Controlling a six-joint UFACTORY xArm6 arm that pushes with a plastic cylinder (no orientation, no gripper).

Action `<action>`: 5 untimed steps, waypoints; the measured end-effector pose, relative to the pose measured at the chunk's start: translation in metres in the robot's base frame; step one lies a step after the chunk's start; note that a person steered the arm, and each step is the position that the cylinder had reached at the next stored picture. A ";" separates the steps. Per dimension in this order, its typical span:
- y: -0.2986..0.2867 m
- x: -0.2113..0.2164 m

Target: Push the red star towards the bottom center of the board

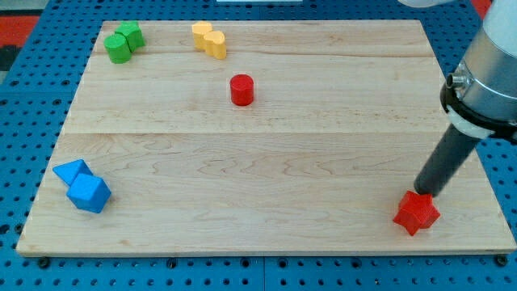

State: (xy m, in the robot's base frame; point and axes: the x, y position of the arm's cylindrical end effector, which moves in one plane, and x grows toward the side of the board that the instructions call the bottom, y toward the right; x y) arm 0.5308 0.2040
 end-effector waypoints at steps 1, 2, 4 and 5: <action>0.012 -0.042; 0.093 0.037; 0.079 0.069; 0.065 0.068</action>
State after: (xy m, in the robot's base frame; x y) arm 0.5993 0.2687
